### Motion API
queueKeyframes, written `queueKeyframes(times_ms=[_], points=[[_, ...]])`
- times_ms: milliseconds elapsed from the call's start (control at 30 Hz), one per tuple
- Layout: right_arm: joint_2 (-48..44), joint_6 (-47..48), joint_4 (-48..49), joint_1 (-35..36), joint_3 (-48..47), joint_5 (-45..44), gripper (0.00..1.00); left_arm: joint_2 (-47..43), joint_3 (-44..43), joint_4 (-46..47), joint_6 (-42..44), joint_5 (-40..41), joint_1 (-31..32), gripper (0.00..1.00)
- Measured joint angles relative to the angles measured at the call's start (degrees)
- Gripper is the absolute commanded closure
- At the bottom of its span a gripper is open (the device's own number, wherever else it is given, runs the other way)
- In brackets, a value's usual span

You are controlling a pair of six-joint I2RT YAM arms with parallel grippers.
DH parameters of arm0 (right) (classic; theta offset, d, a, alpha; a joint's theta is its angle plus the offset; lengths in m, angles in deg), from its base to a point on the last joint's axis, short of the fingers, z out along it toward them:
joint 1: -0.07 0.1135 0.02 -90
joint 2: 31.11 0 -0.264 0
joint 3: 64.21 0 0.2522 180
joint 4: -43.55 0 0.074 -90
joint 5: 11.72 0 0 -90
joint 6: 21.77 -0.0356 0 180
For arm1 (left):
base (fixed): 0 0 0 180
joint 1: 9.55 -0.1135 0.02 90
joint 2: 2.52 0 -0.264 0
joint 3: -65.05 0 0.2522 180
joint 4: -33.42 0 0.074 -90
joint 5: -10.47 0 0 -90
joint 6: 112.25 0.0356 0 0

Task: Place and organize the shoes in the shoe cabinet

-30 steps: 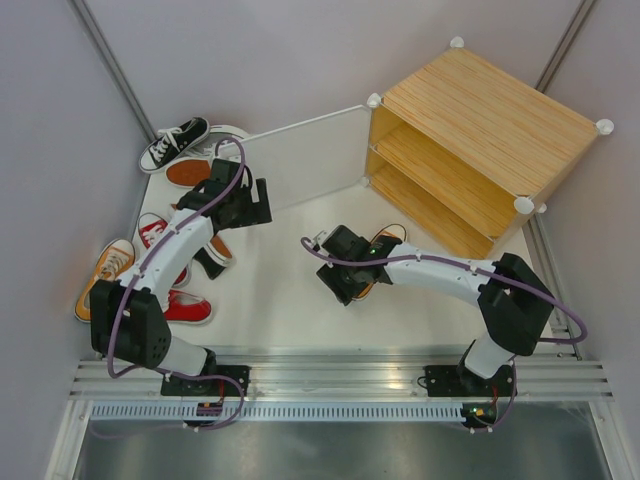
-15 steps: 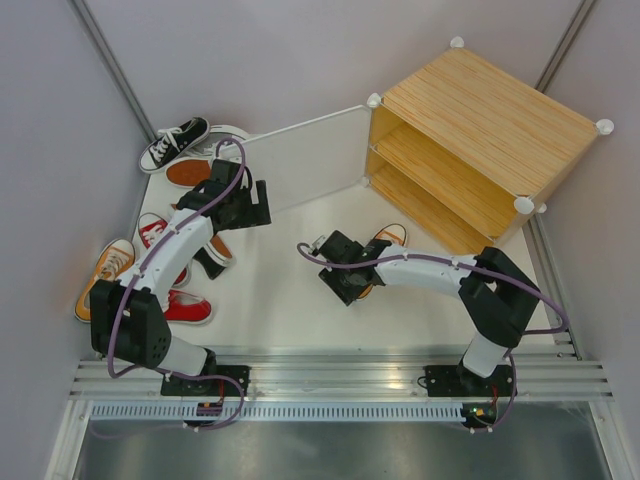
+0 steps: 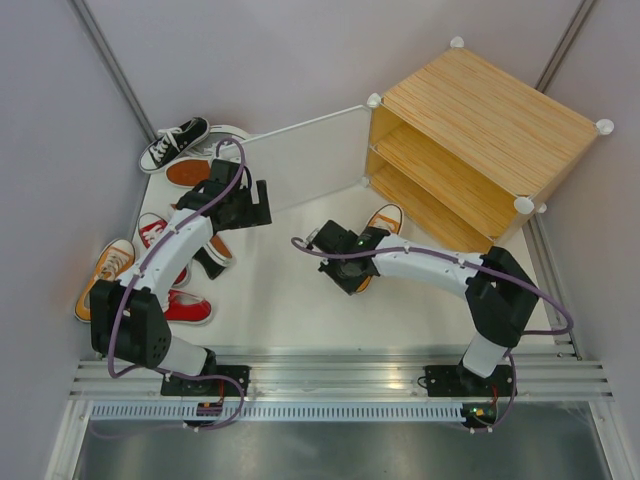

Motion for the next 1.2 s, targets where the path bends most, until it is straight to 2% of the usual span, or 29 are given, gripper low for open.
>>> queueKeyframes(times_ms=[267,467,967,1200], points=[[0.00,6.99,-7.58,-0.85,-14.05,1.03,0.99,0.00,0.00,0.04,-0.02,-1.62,0.00,0.01],[2.89,11.10,-10.16,-6.56,-26.14,2.67,0.99,-0.42,0.00,0.04,-0.04,-2.05,0.00,0.01],[19.47,18.05,-12.66,-20.24,-43.91,6.99,0.99,-2.29,0.15,0.07,-2.32,-5.01,0.00,0.02],[21.79,19.47,-13.33,-23.08,-50.31,7.67,0.99,-3.32,1.05,0.04,-3.04,-5.01,0.00,0.02]])
